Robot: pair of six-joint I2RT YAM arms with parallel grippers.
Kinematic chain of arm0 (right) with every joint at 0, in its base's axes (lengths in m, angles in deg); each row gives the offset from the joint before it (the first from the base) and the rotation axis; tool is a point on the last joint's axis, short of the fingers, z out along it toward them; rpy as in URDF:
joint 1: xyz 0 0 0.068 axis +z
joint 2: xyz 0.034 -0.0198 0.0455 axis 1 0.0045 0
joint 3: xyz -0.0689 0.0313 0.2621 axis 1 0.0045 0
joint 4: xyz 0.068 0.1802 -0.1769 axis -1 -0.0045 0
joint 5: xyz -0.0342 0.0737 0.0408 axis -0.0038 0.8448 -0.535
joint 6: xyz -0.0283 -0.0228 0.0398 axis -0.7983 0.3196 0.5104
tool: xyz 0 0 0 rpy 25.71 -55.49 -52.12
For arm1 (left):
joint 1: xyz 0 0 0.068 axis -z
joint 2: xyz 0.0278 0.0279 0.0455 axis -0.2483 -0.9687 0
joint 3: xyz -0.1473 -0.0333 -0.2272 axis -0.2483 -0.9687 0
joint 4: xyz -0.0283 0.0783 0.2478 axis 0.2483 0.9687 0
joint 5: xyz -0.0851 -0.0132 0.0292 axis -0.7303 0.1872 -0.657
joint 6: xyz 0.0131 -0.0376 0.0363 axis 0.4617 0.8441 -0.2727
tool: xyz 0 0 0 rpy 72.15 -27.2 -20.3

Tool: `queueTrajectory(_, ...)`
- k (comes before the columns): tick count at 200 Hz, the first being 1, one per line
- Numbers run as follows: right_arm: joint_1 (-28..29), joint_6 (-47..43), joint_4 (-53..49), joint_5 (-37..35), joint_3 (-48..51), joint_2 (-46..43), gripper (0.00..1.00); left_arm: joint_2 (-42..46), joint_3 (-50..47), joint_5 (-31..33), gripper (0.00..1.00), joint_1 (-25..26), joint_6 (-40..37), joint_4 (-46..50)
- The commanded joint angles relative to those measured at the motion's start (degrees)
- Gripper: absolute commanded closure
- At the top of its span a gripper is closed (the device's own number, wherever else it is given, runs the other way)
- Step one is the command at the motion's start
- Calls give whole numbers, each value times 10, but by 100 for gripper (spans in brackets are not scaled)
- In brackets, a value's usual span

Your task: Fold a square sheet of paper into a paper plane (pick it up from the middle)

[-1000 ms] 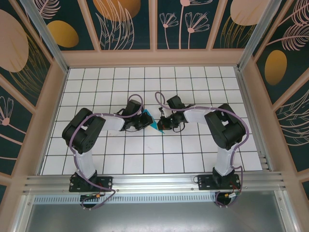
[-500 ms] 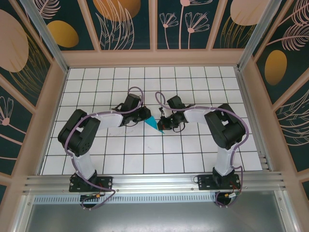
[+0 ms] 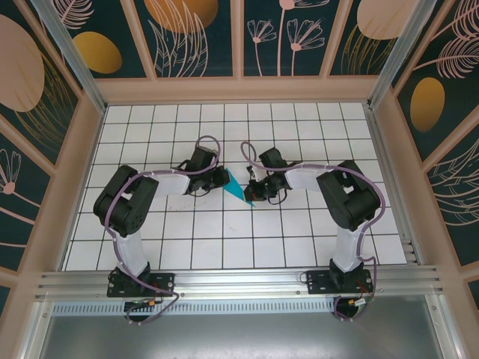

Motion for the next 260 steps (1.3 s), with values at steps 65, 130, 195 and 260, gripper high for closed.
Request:
queueTrajectory(65, -6, -9, -61, -63, 23, 45, 95, -19, -40, -3, 84, -29, -10, -29)
queueTrajectory(130, -6, -8, -64, -72, 44, 42, 95, -13, -44, 7, 84, -65, -14, -37)
queueTrajectory(195, -6, 10, -54, -69, 57, 38, 95, 2, -55, 9, 85, -77, 5, -100)
queueTrajectory(260, -7, 35, -36, -53, 59, 28, 95, 84, -86, -30, 84, -7, 53, -186)
